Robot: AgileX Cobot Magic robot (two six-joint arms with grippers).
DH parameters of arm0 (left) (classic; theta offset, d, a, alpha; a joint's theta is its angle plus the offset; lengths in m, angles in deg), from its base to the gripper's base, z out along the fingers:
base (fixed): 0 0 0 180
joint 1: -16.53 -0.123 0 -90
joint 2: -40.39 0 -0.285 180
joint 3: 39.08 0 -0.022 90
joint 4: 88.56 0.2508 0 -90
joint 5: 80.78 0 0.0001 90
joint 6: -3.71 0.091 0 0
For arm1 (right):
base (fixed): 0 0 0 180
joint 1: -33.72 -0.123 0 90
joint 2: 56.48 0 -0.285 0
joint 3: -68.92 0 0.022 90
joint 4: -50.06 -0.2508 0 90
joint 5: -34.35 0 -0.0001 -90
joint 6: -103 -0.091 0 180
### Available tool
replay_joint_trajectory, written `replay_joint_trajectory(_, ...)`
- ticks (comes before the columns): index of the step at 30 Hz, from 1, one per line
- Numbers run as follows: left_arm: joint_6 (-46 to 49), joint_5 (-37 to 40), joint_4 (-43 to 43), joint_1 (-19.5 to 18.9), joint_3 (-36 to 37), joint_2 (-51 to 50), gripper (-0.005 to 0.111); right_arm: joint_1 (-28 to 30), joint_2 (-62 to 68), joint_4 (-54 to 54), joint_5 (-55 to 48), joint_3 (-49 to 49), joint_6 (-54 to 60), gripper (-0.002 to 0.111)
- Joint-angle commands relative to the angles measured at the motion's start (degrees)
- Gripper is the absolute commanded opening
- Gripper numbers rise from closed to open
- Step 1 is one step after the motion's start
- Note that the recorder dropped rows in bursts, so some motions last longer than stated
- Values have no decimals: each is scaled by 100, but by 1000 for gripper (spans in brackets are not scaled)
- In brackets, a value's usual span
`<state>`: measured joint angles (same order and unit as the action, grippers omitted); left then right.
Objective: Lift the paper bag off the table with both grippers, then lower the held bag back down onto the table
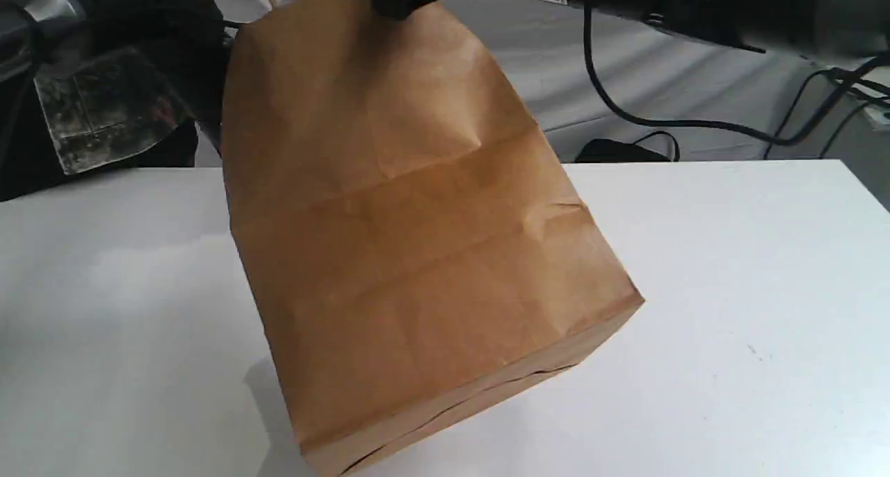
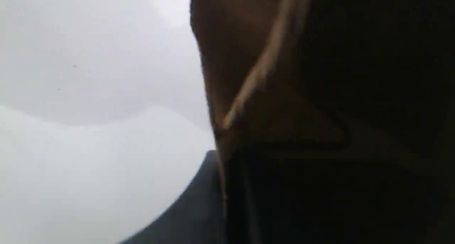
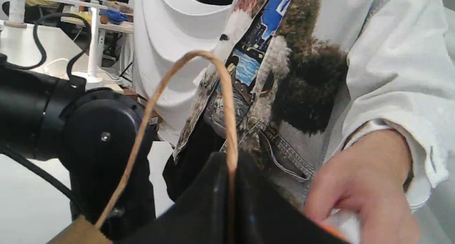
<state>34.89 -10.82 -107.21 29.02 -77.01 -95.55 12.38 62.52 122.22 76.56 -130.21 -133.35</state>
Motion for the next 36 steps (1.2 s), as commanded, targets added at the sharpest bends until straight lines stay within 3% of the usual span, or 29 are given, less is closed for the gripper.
replay_joint_trajectory(1,209,0,-46,-128,15,82,0,-12,-81,-174,-54,-82,65,0)
replay_joint_trajectory(20,232,0,-46,-223,15,82,0,-12,-81,-148,-92,-82,76,0)
replay_joint_trajectory(29,152,-399,206,-223,-129,82,0,-12,-213,924,-8,-71,-664,0)
replay_joint_trajectory(36,-286,-720,420,-223,-1088,82,0,11,-512,2053,873,4,-1537,0)
